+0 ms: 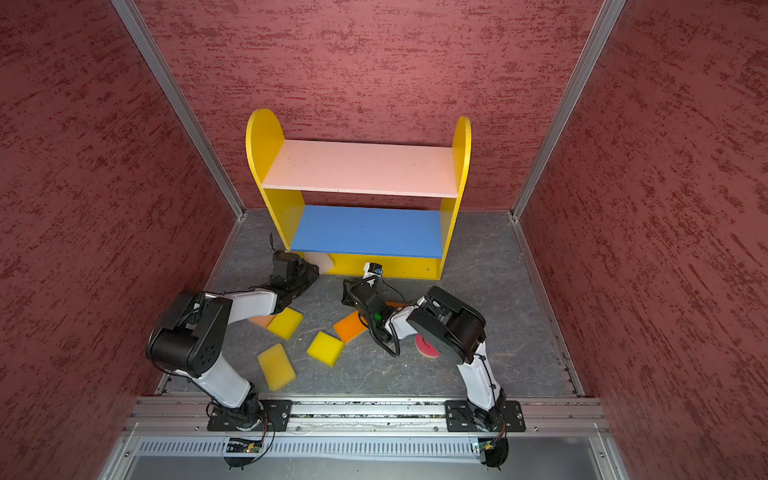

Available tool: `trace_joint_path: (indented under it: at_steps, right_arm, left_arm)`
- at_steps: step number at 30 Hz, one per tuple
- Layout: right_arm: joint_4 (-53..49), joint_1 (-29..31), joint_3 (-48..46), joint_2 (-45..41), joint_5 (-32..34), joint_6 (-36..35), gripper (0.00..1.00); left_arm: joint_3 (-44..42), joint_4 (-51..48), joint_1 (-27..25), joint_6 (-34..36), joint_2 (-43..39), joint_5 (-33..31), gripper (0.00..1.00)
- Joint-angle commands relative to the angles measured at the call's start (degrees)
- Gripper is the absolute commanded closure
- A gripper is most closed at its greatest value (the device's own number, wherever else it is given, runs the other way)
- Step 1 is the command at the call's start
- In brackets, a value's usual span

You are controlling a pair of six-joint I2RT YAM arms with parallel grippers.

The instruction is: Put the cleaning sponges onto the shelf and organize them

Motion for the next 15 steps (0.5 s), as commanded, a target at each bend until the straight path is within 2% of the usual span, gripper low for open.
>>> trace_joint_path:
  at_steps: [1, 9, 12, 15]
  right_arm:
    - [2.0, -0.5, -0.8, 0.4, 0.3, 1.1, 0.70]
    - [2.7, -1.0, -1.4, 0.8, 0.0, 1.9, 0.70]
    - [2.7, -1.1, -1.4, 0.8, -0.2, 1.9, 0.70]
    - [2.9, -1.5, -2.0, 0.4, -0.7, 2.5, 0.70]
  left_arm:
    - [2.8, 1.4, -0.2, 1.0, 3.1, 0.1, 0.64]
    - [4.3, 0.1, -0.1, 1.3, 4.7, -0.4, 0.91]
    - [3.6, -0.2, -0.1, 1.4, 3.9, -0.7, 0.99]
    - [3.1, -0.5, 0.0, 1.5, 3.2, -0.8, 1.00]
